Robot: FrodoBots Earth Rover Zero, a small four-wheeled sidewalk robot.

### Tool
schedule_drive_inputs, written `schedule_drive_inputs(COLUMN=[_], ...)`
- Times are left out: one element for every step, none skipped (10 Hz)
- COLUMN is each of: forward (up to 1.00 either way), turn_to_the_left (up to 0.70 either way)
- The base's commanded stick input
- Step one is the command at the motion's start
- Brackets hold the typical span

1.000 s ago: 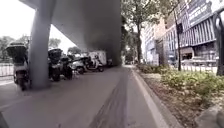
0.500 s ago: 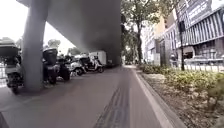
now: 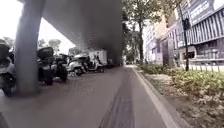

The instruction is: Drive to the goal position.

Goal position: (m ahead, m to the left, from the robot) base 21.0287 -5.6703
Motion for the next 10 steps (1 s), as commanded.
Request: schedule_drive_inputs(forward=[0.45,0.45,0.45,0.45,0.45,0.45,0.45,0.45,0.45,0.45], turn_to_the_left=[0.0,0.0,0.0,0.0,0.0,0.0,0.0,0.0,0.0,0.0])
